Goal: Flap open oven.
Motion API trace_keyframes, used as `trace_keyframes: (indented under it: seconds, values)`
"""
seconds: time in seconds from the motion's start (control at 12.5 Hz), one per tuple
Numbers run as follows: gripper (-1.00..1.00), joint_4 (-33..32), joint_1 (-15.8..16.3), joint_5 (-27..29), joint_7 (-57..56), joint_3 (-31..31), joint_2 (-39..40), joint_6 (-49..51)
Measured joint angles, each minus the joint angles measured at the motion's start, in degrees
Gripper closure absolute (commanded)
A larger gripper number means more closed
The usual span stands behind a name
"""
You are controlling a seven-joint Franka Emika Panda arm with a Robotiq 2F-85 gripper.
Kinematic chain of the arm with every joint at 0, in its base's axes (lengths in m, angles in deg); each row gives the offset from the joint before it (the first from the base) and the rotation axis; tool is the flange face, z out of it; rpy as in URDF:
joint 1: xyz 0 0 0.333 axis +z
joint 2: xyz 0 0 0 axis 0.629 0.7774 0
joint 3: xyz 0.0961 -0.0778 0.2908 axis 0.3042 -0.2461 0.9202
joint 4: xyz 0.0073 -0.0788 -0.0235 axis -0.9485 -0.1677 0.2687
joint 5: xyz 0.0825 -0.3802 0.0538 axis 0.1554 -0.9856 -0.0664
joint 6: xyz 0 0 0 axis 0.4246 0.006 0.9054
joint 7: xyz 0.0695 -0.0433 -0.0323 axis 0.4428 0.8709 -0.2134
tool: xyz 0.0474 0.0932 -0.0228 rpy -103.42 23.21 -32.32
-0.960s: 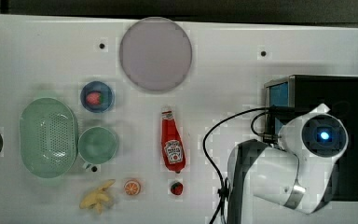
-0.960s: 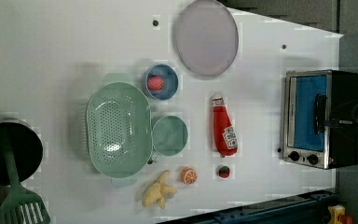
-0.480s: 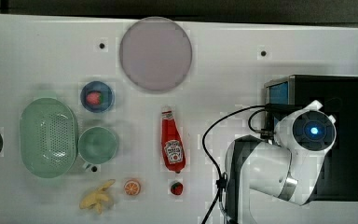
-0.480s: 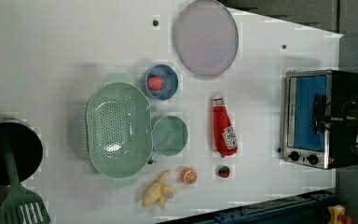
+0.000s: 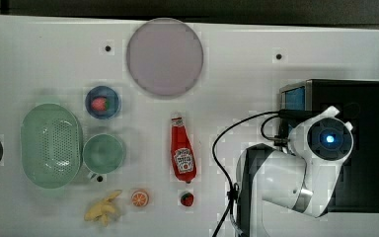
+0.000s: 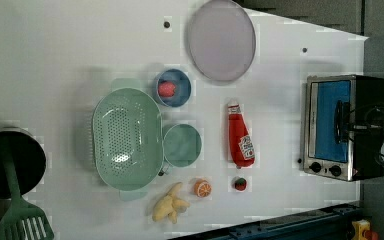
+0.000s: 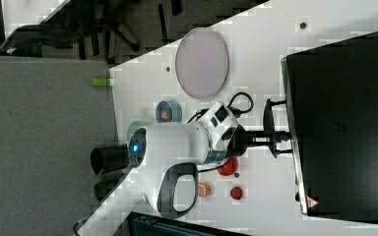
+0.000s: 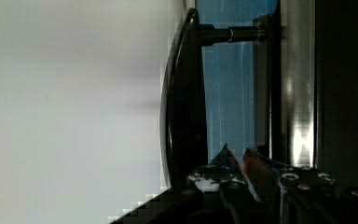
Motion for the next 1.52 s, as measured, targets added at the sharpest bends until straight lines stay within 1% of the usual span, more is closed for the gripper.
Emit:
trace_keyframes:
  seconds: [0.16, 0.32, 0.48, 0.64, 0.72, 0.88, 1.04, 1.2, 1.36, 1.52]
  values:
    - [0.65, -0.3, 0.0, -1.6, 0.7, 1.4, -0.1, 0.2]
    - [0.65, -1.2, 0.5, -6.6, 5.6, 3.4, -0.2, -0.3]
    - [0.65, -2.4, 1.3, -13.3, 12.9, 5.6, 0.0, -0.1]
    - [0.65, -2.8, 2.1, -18.3, 19.3, 8.4, 1.1, 0.3]
    - [0.65, -2.7, 2.9, -21.0, 22.5, 9.1, 2.3, 0.4]
    - [0.65, -2.5, 4.9, -24.3, 28.6, 10.6, 5.2, 0.5]
    - [0.65, -2.7, 6.4, -30.4, 35.3, 12.9, 8.5, 0.4]
    - [0.65, -2.2, 8.8, -34.0, 42.2, 13.2, 13.0, 0.0]
    - [0.65, -1.9, 10.7, -40.2, 48.5, 13.3, 16.6, -0.2]
    - [0.65, -1.5, 12.4, -41.1, 54.1, 13.1, 19.4, 0.8]
